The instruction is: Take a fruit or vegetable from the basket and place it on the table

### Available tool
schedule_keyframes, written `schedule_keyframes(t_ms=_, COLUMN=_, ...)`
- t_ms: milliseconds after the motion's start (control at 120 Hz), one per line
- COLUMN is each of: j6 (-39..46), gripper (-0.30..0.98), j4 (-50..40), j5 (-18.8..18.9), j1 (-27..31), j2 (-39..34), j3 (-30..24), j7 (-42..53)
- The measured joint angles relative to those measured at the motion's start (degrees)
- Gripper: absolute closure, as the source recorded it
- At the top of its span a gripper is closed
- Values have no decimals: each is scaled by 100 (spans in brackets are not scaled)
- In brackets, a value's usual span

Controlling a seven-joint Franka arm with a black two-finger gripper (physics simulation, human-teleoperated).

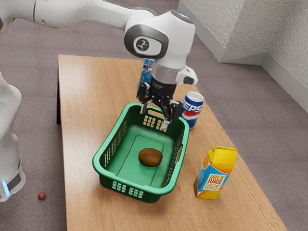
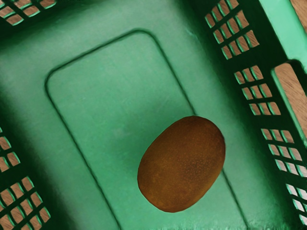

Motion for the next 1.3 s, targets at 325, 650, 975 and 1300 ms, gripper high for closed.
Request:
schedule_keyframes(t_ms=325, j6=764, gripper=0, j4=-734, j5=22, j1=52, j2=178, j3=-52, j7=1591)
schedule_keyframes(t_ms=650, j6=1540, gripper=0, j4=-894, j5=8, j1=38, j2=379, j3=-146, j7=2644)
schedule_keyframes(t_ms=975, j6=1992, gripper=0, j4=-1212, j5=-123, j1=55, j2=454, j3=-174, j7=3287)
schedule_keyframes(t_ms=1300, j6=2157, gripper=0, j4=-1462, j5=-220, j1=54, j2=408, j3=-183, j7=3652)
